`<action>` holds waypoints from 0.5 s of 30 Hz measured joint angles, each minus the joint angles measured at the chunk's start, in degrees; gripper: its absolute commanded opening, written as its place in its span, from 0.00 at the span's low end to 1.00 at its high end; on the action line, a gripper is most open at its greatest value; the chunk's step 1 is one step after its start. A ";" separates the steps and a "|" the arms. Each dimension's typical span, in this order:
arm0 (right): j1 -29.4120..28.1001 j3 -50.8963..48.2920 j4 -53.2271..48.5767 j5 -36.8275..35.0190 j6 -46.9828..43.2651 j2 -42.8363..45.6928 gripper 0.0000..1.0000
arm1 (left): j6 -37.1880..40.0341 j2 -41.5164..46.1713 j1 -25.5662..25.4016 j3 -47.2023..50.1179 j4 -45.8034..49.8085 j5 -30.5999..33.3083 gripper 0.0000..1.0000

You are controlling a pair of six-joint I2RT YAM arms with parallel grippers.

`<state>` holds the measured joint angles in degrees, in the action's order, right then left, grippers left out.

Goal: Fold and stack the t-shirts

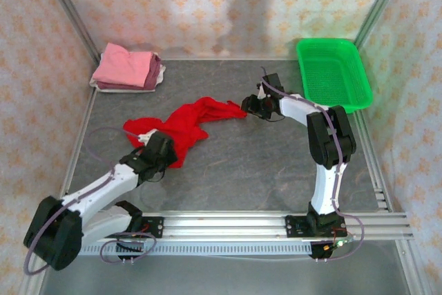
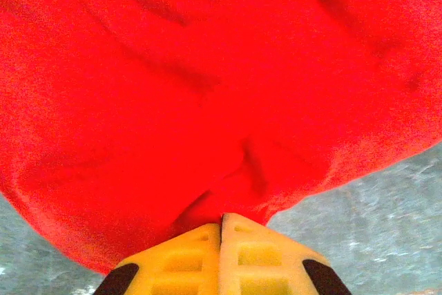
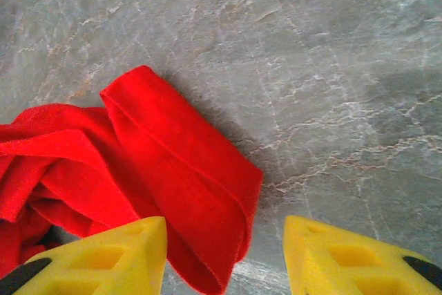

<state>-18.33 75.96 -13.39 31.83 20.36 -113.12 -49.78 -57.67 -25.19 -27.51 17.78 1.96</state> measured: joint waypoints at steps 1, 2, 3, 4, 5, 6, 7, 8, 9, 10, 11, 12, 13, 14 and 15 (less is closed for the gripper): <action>0.00 0.00 0.09 0.46 0.13 -0.07 0.47 | 0.44 1.51 0.55 0.00 0.11 0.00 0.00; 0.00 0.02 0.24 0.96 0.24 -0.20 0.47 | 0.96 3.61 1.18 0.00 0.28 0.00 0.00; -0.09 0.13 0.26 1.31 0.44 -0.35 0.46 | 1.81 5.66 1.77 -0.11 0.59 0.00 0.00; -0.17 0.33 0.33 1.64 0.61 -0.63 0.46 | 2.34 6.91 2.14 -0.28 0.81 -0.02 0.00; -0.28 0.59 0.39 1.81 0.68 -0.94 0.46 | 3.04 8.13 2.51 -0.72 1.20 -0.02 0.00; -0.48 0.98 0.50 1.99 0.70 -1.49 0.46 | 3.63 8.96 2.89 -1.33 1.44 -0.02 0.00; -0.66 1.29 0.83 2.05 0.87 -1.92 0.45 | 4.35 9.38 3.26 -2.01 1.70 -0.09 0.00; -0.83 1.77 1.11 2.05 1.09 -2.67 0.41 | 5.01 9.60 3.65 -2.80 2.01 -0.11 0.00; -0.96 2.34 1.49 2.08 1.36 -3.54 0.34 | 5.84 9.68 4.15 -3.65 2.32 -0.09 0.00; -1.14 2.89 1.60 2.08 1.66 -4.35 0.29 | 6.34 9.68 4.55 -4.13 2.40 -0.09 0.00; -1.29 3.43 1.79 2.08 1.97 -5.14 0.22 | 6.91 9.70 5.09 -4.68 2.54 -0.09 0.00; -1.42 3.87 1.81 2.08 2.08 -5.75 0.16 | 7.52 9.79 5.64 -5.09 2.58 -0.07 0.00; -1.53 4.02 1.77 2.03 2.43 -5.97 0.13 | 7.89 9.97 6.19 -5.44 2.62 -0.02 0.00; -1.55 4.09 1.66 1.95 2.49 -5.97 0.09 | 8.33 10.32 6.82 -5.84 2.62 0.00 0.00; -1.64 4.15 1.66 1.62 2.67 -5.90 0.05 | 8.83 10.82 7.54 -6.29 2.62 0.04 0.00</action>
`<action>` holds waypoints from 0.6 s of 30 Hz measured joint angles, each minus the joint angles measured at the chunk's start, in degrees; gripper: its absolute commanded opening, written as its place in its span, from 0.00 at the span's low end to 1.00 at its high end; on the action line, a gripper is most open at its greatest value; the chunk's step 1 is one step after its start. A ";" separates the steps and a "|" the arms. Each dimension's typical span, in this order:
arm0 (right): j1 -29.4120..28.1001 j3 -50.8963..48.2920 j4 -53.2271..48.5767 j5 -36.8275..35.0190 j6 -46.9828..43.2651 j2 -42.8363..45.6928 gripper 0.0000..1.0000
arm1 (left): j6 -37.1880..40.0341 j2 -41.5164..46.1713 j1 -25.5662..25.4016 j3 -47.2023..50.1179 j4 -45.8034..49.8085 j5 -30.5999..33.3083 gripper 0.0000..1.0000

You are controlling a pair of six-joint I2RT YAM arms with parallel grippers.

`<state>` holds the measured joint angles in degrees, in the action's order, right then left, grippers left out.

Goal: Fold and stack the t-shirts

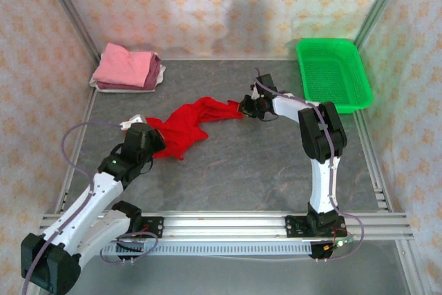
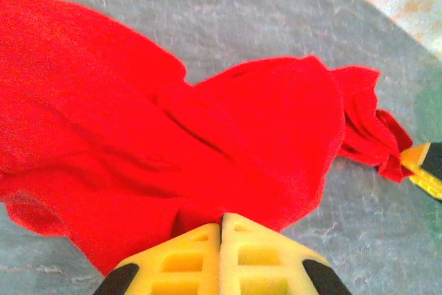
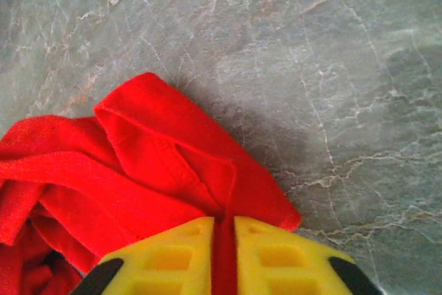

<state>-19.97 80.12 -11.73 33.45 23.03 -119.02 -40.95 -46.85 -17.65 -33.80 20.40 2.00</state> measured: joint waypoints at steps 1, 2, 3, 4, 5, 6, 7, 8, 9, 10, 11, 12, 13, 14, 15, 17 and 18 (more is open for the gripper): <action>0.00 0.02 -0.04 -0.35 0.07 0.17 0.02 | 0.44 0.46 0.66 -0.48 -0.02 0.04 0.00; 0.00 0.02 -0.42 -0.85 0.13 0.57 0.00 | 0.87 1.03 1.40 -1.14 -0.02 0.17 0.00; 0.00 -0.02 -1.16 -1.42 -0.17 1.46 0.00 | 1.57 1.55 2.21 -2.01 -0.04 0.24 0.00; 0.02 -0.24 -1.64 -2.01 -0.09 2.60 0.00 | 2.19 1.95 2.99 -2.99 -0.04 0.33 0.00; 0.11 -0.63 -2.21 -2.56 -0.13 4.35 0.00 | 3.17 2.23 3.89 -4.35 -0.04 0.37 0.00; 0.20 -1.36 -2.43 -3.02 -0.11 6.99 0.00 | 4.24 2.38 4.92 -6.08 -0.04 0.39 0.00; 0.35 -2.21 -2.43 -3.26 -0.09 9.60 0.00 | 5.25 2.47 5.81 -7.80 -0.04 0.39 0.00; 0.66 -3.26 -2.36 -3.43 -0.07 12.96 0.00 | 6.69 2.51 6.67 -9.86 -0.07 0.33 0.00; 1.09 -4.37 -2.27 -3.56 0.11 16.81 0.00 | 8.24 2.62 7.39 -11.82 -0.13 0.17 0.00; 1.53 -5.25 -2.21 -3.69 0.15 20.13 0.00 | 9.79 2.80 7.89 -13.57 -0.15 0.13 0.00; 2.16 -6.12 -2.23 -3.82 0.13 24.02 0.00 | 11.54 3.17 8.33 -15.58 -0.26 0.11 0.00; 2.60 -6.64 -2.32 -4.07 0.04 27.52 0.00 | 13.16 3.61 8.46 -17.27 -0.24 0.07 0.00; 3.06 -6.91 -2.38 -4.33 -0.13 30.75 0.00 | 15.02 4.20 8.44 -18.97 -0.35 -0.07 0.00; 3.41 -7.04 -2.40 -4.72 -0.46 34.12 0.00 | 16.90 4.92 8.44 -20.57 -0.44 -0.15 0.00; 3.56 -7.10 -2.45 -5.09 -0.76 36.98 0.00 | 18.60 5.60 8.44 -22.01 -0.46 -0.33 0.00; 3.54 -7.26 -3.06 -5.62 -1.66 43.04 0.00 | 22.23 7.13 8.44 -25.03 -0.52 -0.68 0.00; 3.52 -7.28 -3.63 -5.97 -2.32 46.01 0.00 | 23.80 7.78 8.44 -26.40 -0.50 -0.76 0.00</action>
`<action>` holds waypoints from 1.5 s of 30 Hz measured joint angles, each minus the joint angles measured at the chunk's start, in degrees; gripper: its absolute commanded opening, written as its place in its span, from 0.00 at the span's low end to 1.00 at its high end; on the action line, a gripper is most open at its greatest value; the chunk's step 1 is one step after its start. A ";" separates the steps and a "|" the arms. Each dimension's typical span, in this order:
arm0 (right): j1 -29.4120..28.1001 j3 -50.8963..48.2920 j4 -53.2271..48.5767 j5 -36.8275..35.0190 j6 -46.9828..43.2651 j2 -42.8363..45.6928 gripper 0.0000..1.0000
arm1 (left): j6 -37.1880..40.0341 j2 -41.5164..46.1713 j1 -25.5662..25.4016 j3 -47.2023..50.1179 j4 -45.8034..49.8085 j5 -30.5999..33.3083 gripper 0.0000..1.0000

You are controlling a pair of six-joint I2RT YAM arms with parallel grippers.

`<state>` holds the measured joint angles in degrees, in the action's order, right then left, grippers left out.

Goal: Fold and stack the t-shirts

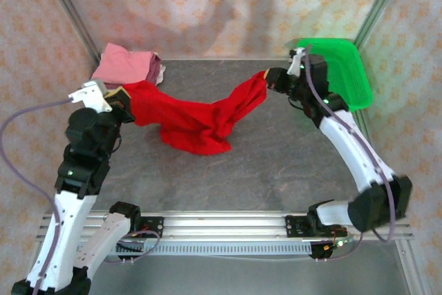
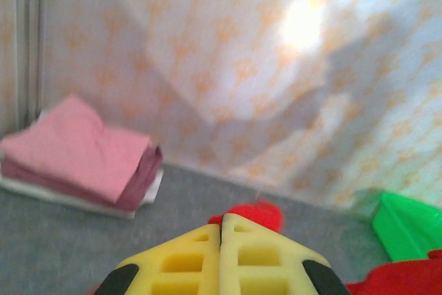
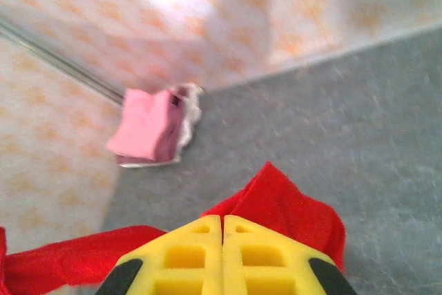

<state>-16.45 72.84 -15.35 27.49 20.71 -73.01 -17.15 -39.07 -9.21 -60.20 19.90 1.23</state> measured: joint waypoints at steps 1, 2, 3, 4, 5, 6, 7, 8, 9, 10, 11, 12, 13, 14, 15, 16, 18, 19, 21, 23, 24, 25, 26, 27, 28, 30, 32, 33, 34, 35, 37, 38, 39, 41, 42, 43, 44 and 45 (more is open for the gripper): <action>-0.04 0.00 -0.83 -0.42 -0.66 3.34 0.00 | 1.66 0.66 0.00 -1.55 -0.04 -0.35 0.00; -0.11 0.02 -1.68 -1.03 -1.42 6.40 0.00 | 3.34 1.33 0.00 -3.10 -0.07 -0.57 0.00; -0.11 0.02 -2.45 -1.57 -2.21 9.27 0.00 | 4.76 1.99 0.00 -4.46 -0.20 -0.81 0.00; -0.11 0.09 -3.61 -2.32 -3.04 12.72 0.00 | 6.29 2.75 0.00 -6.01 -0.33 -0.94 0.00; -0.11 0.22 -4.66 -2.99 -3.87 16.02 0.00 | 7.65 3.48 0.00 -7.43 -0.44 -1.11 0.00; -0.11 0.42 -5.64 -3.34 -4.57 18.51 0.00 | 8.68 4.17 0.00 -8.46 -0.44 -1.29 0.00; -0.11 0.81 -6.95 -3.58 -5.33 21.14 0.00 | 9.90 5.16 0.00 -9.70 -0.46 -1.40 0.00; -0.11 1.29 -8.31 -3.98 -5.99 23.54 0.00 | 11.10 6.19 0.00 -11.02 -0.48 -1.38 0.00; -0.11 1.79 -9.64 -4.55 -6.47 25.42 0.00 | 11.85 6.86 0.00 -12.22 -0.31 -1.29 0.00; -0.11 2.36 -11.15 -5.35 -6.69 27.02 0.00 | 12.83 7.37 0.00 -13.81 -0.02 -1.25 0.00; -0.11 3.04 -12.72 -6.27 -6.91 28.81 0.00 | 13.75 7.72 0.00 -15.30 0.17 -1.22 0.00; -0.11 3.54 -13.99 -7.19 -7.06 30.23 0.00 | 14.49 7.96 0.00 -16.59 0.44 -1.11 0.00; -0.11 3.91 -15.26 -8.22 -7.08 31.54 0.00 | 15.45 8.28 0.00 -17.81 0.66 -0.70 0.00; -0.11 4.00 -16.55 -9.46 -7.08 32.87 0.00 | 16.46 8.76 0.00 -18.73 0.90 -0.11 0.00; -0.11 4.00 -17.68 -10.51 -7.08 33.90 0.00 | 17.40 9.35 0.00 -19.32 1.20 0.52 0.00; -0.11 4.00 -19.08 -11.91 -7.06 34.93 0.00 | 18.49 10.12 0.00 -19.87 1.64 1.29 0.00; -0.11 4.00 -21.14 -14.08 -6.73 35.91 0.00 | 19.89 10.93 0.00 -21.31 2.80 2.49 0.00; -0.11 4.00 -21.92 -14.99 -6.34 36.00 0.00 | 20.37 10.82 0.00 -22.58 3.45 2.71 0.00; -0.11 4.00 -23.58 -17.51 -5.33 35.23 0.00 | 21.35 9.49 0.00 -25.18 4.24 2.89 0.00; -0.11 4.13 -25.11 -21.18 -4.48 32.96 0.00 | 22.91 6.34 0.00 -27.67 3.87 4.26 0.00; -0.09 4.33 -25.73 -23.08 -4.17 31.17 0.00 | 23.96 4.07 0.00 -28.33 3.04 5.42 0.00; 0.02 4.74 -26.18 -24.94 -3.96 28.59 0.00 | 25.03 1.07 0.00 -28.83 1.68 6.43 0.00; 0.20 5.29 -26.36 -26.49 -3.78 25.51 0.00 | 26.08 -2.86 0.28 -29.55 0.13 6.84 0.00; 0.57 5.99 -26.32 -27.61 -3.54 21.94 0.00 | 26.43 -7.28 1.07 -30.53 -1.31 6.80 0.00; 1.18 7.08 -26.21 -28.50 -3.19 17.53 0.00 | 26.47 -13.11 2.64 -32.37 -2.05 5.92 0.00; 2.62 9.44 -25.29 -29.27 -2.36 8.66 0.00 | 25.29 -27.21 6.05 -38.56 -3.48 2.95 0.00; 4.20 12.17 -23.39 -29.51 -1.27 -1.57 0.00 | 24.15 -43.39 8.22 -47.28 -4.79 0.42 0.00; 4.87 12.98 -22.34 -29.42 -0.70 -6.03 0.00 | 23.87 -49.92 8.66 -50.86 -5.14 -0.50 0.00; 5.73 13.90 -21.46 -29.09 0.02 -11.23 0.12 | 23.52 -58.80 8.96 -56.24 -4.28 -1.60 0.01; 6.60 15.13 -21.24 -28.63 0.74 -16.44 0.28 | 23.26 -66.97 9.18 -62.25 -2.25 -2.60 0.19; 7.93 17.35 -21.16 -27.82 2.16 -24.68 0.43 | 23.12 -82.51 9.20 -75.36 2.58 -3.98 0.67; 8.50 18.08 -21.03 -27.47 2.67 -28.37 0.48 | 23.15 -90.23 9.07 -83.03 6.34 -4.42 0.74; 8.83 18.12 -20.98 -27.17 3.21 -30.36 0.52 | 23.23 -95.93 8.90 -88.85 9.29 -4.61 0.78; 9.09 17.77 -21.00 -26.21 3.30 -32.15 0.57 | 23.61 -106.73 8.20 -100.78 16.81 -4.66 0.80; 8.94 17.64 -21.00 -25.88 3.13 -32.02 0.58 | 23.69 -109.28 7.74 -103.47 19.91 -4.37 0.81; 8.59 17.49 -20.55 -25.29 2.40 -31.15 0.58 | 23.65 -110.60 7.13 -104.72 23.26 -3.89 0.84; 7.93 17.03 -19.52 -24.46 1.33 -29.73 0.58 | 23.61 -110.86 6.43 -104.87 26.51 -3.76 0.85; 7.13 16.22 -18.47 -23.89 0.04 -28.13 0.58 | 23.37 -110.42 5.68 -104.91 28.98 -3.69 0.86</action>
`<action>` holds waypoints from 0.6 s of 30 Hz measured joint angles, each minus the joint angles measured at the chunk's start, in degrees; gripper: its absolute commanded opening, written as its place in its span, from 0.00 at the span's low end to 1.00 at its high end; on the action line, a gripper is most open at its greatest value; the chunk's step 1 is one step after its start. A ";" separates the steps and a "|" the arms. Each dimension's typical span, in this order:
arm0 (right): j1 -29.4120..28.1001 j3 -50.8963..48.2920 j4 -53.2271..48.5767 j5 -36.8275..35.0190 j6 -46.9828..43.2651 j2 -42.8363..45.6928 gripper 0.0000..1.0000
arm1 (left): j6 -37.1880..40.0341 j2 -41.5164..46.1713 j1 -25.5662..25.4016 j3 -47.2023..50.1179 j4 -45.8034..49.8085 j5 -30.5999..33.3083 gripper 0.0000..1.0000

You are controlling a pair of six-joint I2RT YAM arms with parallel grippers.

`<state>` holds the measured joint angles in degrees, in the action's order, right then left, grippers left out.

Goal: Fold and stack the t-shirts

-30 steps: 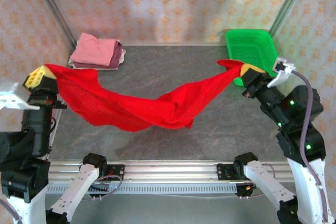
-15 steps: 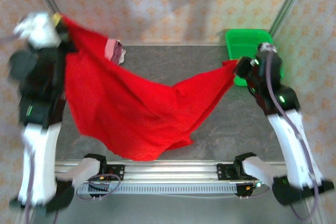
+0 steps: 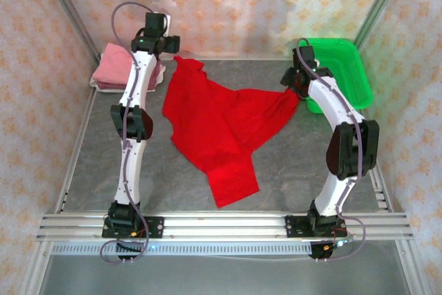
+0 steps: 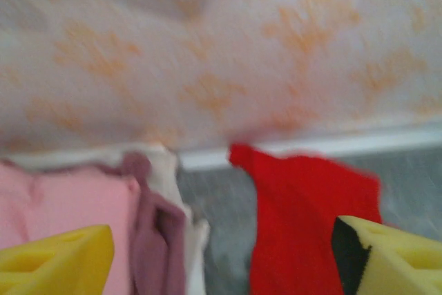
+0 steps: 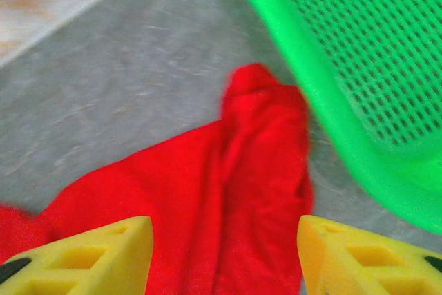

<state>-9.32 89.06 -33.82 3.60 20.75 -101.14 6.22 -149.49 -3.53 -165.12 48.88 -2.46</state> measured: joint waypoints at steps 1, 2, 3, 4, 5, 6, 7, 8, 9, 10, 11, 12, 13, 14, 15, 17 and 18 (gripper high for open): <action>-1.25 -1.46 1.16 0.72 -1.68 2.27 0.58 | -0.46 1.27 -1.01 0.87 2.08 0.44 0.86; -2.89 -3.41 2.36 1.09 -3.28 4.83 0.59 | -0.94 4.15 -2.27 4.15 3.21 1.29 0.87; -4.74 -5.51 3.26 1.62 -4.70 7.28 0.58 | -1.42 8.31 -3.61 9.75 3.13 1.95 0.89; -6.84 -8.11 4.35 2.60 -5.95 9.97 0.57 | -1.99 15.72 -5.51 20.92 0.90 2.78 0.91; -8.68 -10.32 4.96 4.15 -6.82 11.87 0.57 | -2.56 23.71 -7.65 32.89 -2.29 3.17 0.91; -10.32 -12.52 5.79 5.77 -7.61 13.38 0.57 | -3.41 30.97 -9.66 43.43 -5.88 3.17 0.89; -11.56 -14.80 6.88 7.28 -8.33 14.34 0.57 | -5.16 41.03 -12.46 57.46 -11.32 2.67 0.89; -12.59 -17.33 7.80 8.55 -9.20 14.82 0.57 | -7.02 49.88 -15.08 69.68 -17.00 1.33 0.88; -13.29 -19.08 8.15 9.51 -10.01 14.82 0.57 | -8.87 57.07 -16.92 79.32 -21.55 -0.20 0.87; -14.23 -21.03 8.20 10.40 -11.10 14.43 0.56 | -11.23 64.48 -18.14 89.31 -26.34 -1.97 0.85; -15.10 -22.58 8.15 11.08 -12.22 13.79 0.56 | -13.55 69.96 -18.25 97.29 -29.66 -3.61 0.83; -15.85 -23.56 8.11 11.54 -13.29 13.16 0.56 | -15.58 73.53 -18.01 102.90 -31.63 -4.66 0.81; -16.81 -24.37 7.85 12.04 -14.49 12.22 0.56 | -17.66 76.39 -17.68 107.58 -32.83 -5.03 0.80; -17.73 -24.52 7.21 12.59 -15.63 11.10 0.56 | -19.65 78.20 -17.77 111.30 -33.44 -5.22 0.79; -18.43 -24.52 7.10 12.94 -16.46 10.14 0.56 | -21.27 79.03 -18.32 114.29 -33.70 -5.60 0.76; -19.78 -24.50 6.95 13.66 -17.90 7.67 0.56 | -25.24 81.92 -21.03 121.26 -33.55 -6.27 0.72; -20.17 -24.50 6.88 13.86 -18.29 6.64 0.56 | -27.02 83.65 -22.29 124.10 -33.27 -6.75 0.71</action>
<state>-29.50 64.55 -26.94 17.45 2.46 -94.50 -20.80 -65.84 -25.82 -41.01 15.62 -9.21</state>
